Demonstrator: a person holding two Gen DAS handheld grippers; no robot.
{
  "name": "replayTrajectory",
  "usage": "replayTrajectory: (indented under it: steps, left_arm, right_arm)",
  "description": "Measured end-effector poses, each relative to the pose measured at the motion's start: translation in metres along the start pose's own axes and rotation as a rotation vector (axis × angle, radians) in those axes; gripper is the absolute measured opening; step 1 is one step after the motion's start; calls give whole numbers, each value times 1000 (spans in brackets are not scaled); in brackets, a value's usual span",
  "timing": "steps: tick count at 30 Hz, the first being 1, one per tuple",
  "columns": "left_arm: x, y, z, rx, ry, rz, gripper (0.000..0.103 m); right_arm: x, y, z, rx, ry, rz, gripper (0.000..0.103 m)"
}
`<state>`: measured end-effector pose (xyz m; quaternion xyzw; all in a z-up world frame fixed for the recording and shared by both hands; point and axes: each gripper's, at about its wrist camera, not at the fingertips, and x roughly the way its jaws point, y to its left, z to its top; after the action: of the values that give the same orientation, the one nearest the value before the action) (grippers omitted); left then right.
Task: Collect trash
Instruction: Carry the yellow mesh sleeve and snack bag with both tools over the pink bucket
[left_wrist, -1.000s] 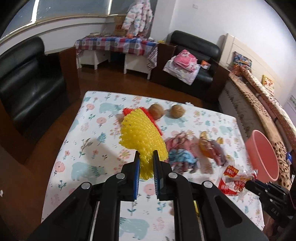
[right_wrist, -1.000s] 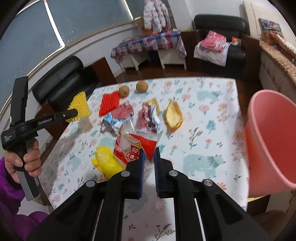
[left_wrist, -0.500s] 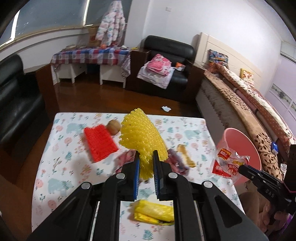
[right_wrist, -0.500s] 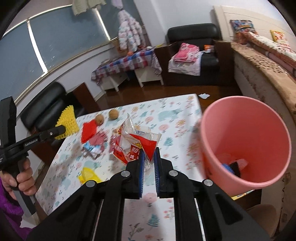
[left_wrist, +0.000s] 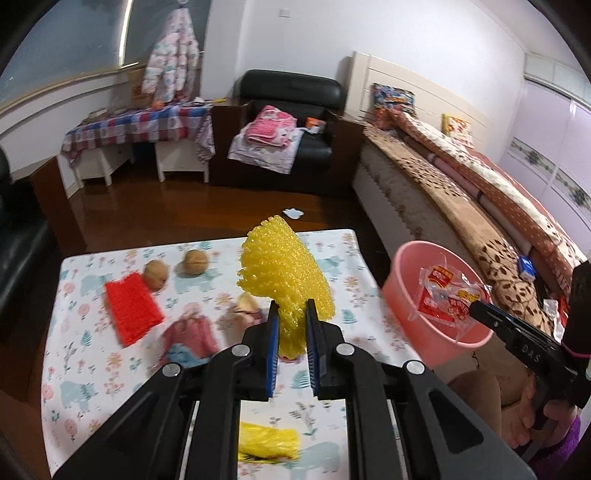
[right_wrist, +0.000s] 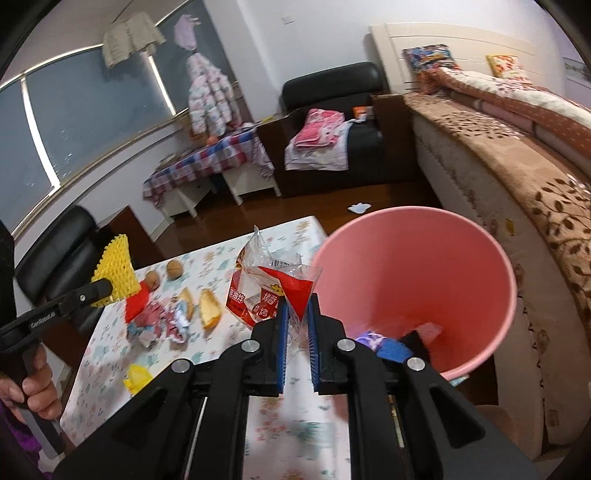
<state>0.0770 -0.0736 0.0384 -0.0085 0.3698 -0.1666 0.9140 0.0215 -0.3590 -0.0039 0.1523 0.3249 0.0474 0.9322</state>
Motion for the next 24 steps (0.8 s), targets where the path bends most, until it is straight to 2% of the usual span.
replayTrajectory:
  steps: [12,24]
  left_arm:
    - [20,-59,13,102,13,-79,12]
    - [52,-122,14,182,79,-200,12]
  right_arm:
    - [-16,-39,0,63,-51,-86,10]
    - [-25,-70,-3,101,-71,-196,11]
